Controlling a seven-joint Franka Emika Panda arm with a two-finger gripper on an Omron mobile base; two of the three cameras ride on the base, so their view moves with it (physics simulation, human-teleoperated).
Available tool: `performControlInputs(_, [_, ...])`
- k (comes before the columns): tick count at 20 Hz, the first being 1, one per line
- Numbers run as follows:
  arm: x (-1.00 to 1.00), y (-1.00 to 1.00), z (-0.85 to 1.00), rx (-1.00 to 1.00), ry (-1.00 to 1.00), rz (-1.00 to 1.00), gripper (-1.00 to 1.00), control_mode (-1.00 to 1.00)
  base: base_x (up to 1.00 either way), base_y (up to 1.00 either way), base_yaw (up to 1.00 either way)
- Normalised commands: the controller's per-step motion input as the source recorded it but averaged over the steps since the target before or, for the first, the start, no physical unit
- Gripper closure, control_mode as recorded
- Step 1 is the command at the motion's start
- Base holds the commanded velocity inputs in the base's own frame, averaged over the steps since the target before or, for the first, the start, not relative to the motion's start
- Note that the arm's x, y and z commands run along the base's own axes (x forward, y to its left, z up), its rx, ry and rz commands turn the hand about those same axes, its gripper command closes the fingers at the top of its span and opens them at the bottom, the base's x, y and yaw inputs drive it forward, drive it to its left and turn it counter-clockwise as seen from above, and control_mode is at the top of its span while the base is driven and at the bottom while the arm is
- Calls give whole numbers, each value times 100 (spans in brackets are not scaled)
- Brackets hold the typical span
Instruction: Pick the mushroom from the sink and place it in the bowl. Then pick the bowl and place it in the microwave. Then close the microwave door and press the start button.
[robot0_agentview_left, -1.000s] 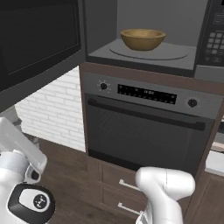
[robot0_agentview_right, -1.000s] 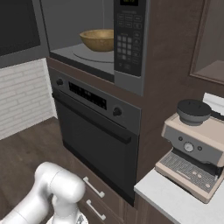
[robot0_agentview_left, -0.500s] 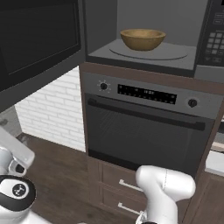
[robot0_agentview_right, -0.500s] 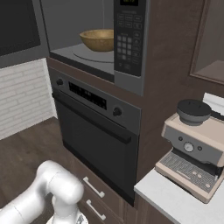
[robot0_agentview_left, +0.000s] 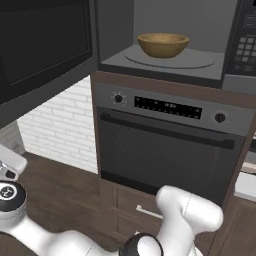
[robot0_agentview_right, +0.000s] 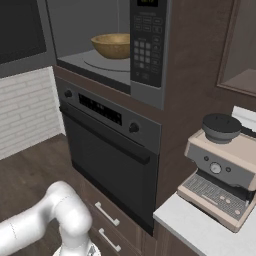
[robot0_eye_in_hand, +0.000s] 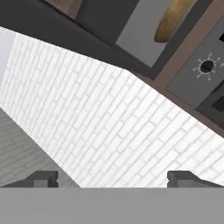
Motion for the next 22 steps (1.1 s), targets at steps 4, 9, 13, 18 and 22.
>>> performControlInputs(4, [52,53,-4,0,-10,0,-100,-100,0,0,0])
performControlInputs(9, [38,8,9,0,-17,0,-100,-100,0,0,0])
performControlInputs(13, [27,-9,15,2,-19,0,-100,-100,0,0,0])
performControlInputs(18, [4,-33,18,7,-24,0,-100,-100,0,0,0])
performControlInputs(22, [0,-47,24,12,-23,6,-100,-100,0,0,0])
